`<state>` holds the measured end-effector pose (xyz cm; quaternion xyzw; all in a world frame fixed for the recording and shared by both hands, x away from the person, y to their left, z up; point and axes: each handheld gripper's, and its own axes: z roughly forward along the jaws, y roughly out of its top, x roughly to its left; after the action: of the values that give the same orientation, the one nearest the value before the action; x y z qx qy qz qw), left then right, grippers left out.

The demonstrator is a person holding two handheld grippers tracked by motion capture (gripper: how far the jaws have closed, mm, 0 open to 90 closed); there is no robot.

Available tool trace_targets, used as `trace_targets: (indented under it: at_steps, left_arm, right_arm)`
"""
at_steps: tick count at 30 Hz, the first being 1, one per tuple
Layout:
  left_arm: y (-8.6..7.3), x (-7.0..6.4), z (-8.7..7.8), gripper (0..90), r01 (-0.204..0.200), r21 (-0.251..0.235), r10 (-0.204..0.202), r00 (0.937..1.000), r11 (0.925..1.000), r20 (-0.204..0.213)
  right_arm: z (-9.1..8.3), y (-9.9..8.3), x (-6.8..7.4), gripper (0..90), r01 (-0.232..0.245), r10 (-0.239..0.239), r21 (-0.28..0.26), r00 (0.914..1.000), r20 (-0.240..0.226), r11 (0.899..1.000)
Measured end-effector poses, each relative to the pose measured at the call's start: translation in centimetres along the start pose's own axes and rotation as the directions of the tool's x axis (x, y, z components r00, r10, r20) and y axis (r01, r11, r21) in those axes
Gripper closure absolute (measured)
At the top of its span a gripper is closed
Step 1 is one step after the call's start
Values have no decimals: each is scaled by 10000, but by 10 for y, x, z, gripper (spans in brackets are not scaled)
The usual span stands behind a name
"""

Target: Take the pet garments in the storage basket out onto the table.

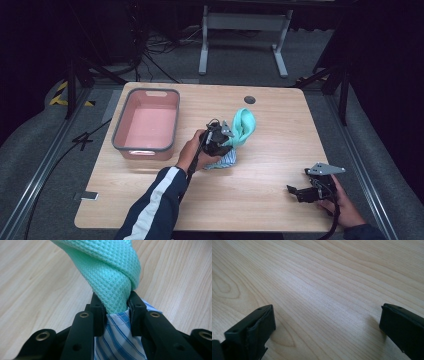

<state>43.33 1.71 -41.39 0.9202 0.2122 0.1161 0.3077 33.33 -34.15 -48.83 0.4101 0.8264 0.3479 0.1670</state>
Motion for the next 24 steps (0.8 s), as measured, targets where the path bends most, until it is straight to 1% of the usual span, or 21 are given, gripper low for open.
trace_targets:
  at_steps: [2,4,5,7,11,12,13,15,17,20,23,24]
  left_arm:
    - [-2,-1,3,709,74,74,-75,9999,9999,86]
    - [-3,-2,6,700,80,171,-81,10000,9998,52]
    - [-3,-2,7,689,97,122,-97,10000,9999,18]
    - [-4,-3,9,659,168,163,-170,9998,9997,125]
    - [-5,-4,11,616,113,188,-116,9998,9998,178]
    - [-5,-5,11,603,94,272,-99,9998,9996,198]
    - [-4,-6,11,596,83,319,-86,9999,9995,113]
    - [-4,-6,11,556,50,299,-51,10000,9995,45]
    - [-3,-8,7,501,91,76,-91,9999,9999,-45]
    - [-2,-10,3,477,-8,-6,7,9999,10000,-118]
    - [-2,-11,1,469,-27,-18,27,9999,10000,-101]
    - [-1,-12,-2,466,-119,5,119,9998,9999,-159]
  right_arm:
    - [0,0,0,7,-1,1,2,10000,0,10000]
    - [0,0,0,7,-3,3,-1,10000,-2,10000]
    - [0,0,0,7,-1,1,-1,10000,-1,10000]
    - [0,0,0,7,-14,14,-6,10000,-6,10000]
    - [0,0,0,7,-16,16,-5,10000,-6,10000]
    - [0,0,0,7,-9,9,-3,10000,-3,10000]
    - [0,0,0,7,-1,1,1,10000,0,10000]
    - [0,0,0,7,2,-2,-1,10000,-1,10000]
    - [0,0,0,7,-1,1,1,10000,2,10000]
    - [0,0,0,7,0,0,1,10000,2,10000]
    - [0,0,0,7,2,-2,2,10000,1,10000]
    - [0,0,0,7,-2,2,2,10000,1,10000]
